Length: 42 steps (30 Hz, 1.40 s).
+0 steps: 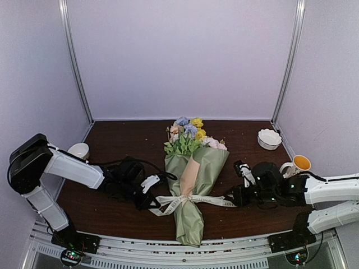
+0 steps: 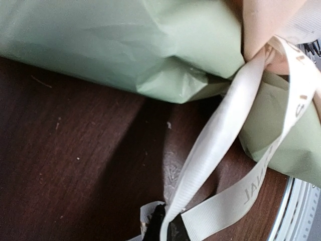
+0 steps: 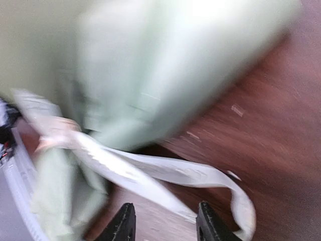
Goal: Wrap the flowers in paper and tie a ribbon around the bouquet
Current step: Tie the half-tied ribbon around the folded bouquet, then adjust the ribbon on the folded bouquet.
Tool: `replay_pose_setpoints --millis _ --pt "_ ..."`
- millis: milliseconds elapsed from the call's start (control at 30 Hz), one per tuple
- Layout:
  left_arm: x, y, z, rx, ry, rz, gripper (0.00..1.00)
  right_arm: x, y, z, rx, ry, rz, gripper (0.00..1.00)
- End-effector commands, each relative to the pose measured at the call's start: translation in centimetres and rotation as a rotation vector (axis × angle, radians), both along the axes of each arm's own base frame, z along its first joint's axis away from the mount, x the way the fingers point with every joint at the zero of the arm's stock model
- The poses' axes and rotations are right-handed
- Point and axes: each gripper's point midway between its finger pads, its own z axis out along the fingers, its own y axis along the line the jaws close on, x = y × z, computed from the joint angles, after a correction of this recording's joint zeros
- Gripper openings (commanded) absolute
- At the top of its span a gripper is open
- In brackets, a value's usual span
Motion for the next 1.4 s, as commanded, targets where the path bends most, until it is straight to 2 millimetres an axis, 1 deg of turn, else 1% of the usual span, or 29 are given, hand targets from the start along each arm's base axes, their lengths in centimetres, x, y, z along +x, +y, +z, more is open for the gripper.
replay_pose_setpoints --millis 0,67,133,200,333,433,467,567,667,800,867,933,1000,1100,1200,1267,1367 --pt "-0.3 -0.8 1.5 -0.075 -0.023 -0.040 0.00 0.1 6.0 7.5 0.193 -0.209 0.147 0.44" --pt "-0.3 -0.8 1.5 -0.071 -0.024 -0.044 0.00 -0.5 8.7 9.6 0.273 -0.249 0.240 0.46" --pt "-0.2 -0.8 1.2 -0.064 -0.024 -0.042 0.00 -0.6 10.6 10.8 0.319 -0.273 0.301 0.47" --pt "-0.1 -0.8 1.1 -0.057 -0.019 -0.039 0.00 -0.3 11.9 11.4 0.329 -0.303 0.342 0.47" --pt "-0.1 -0.7 0.9 -0.045 -0.016 -0.040 0.00 0.6 12.8 11.3 0.344 -0.339 0.391 0.51" --pt "0.0 -0.6 0.8 -0.036 -0.021 -0.034 0.00 0.5 13.3 10.6 0.372 -0.307 0.460 0.50" --pt "0.0 -0.6 0.8 -0.035 -0.020 -0.033 0.00 0.2 13.3 10.3 0.379 -0.300 0.494 0.48" --pt "0.0 -0.6 0.8 -0.032 -0.023 -0.032 0.00 -1.1 13.9 10.3 0.406 -0.316 0.616 0.46" --pt "-0.1 -0.7 0.7 -0.028 -0.020 -0.033 0.00 -0.9 14.2 9.3 0.360 -0.296 0.671 0.45" --pt "-0.2 -0.7 1.0 -0.022 -0.028 -0.032 0.00 -1.5 14.3 9.0 0.377 -0.269 0.730 0.44" --pt "-0.2 -0.6 0.8 -0.010 -0.032 -0.031 0.00 -1.6 14.5 8.4 0.361 -0.252 0.746 0.39" --pt "-0.2 -0.6 0.7 -0.009 -0.028 -0.033 0.00 -1.7 14.5 8.1 0.351 -0.230 0.756 0.29" --pt "-0.4 -0.7 0.8 -0.011 -0.026 -0.039 0.00 -1.7 14.3 7.8 0.345 -0.225 0.746 0.24" --pt "-0.4 -0.8 0.7 -0.006 -0.030 -0.046 0.00 -0.9 13.7 7.3 0.323 -0.229 0.688 0.17" --pt "-0.4 -1.0 0.6 -0.003 -0.025 -0.051 0.00 -0.1 13.5 7.5 0.326 -0.216 0.621 0.12" --pt "-0.4 -1.1 0.8 -0.004 -0.026 -0.055 0.00 0.1 13.3 8.0 0.335 -0.224 0.564 0.13" --pt "-0.4 -1.4 1.1 -0.022 -0.035 -0.058 0.00 0.1 12.2 8.2 0.263 -0.294 0.428 0.19"
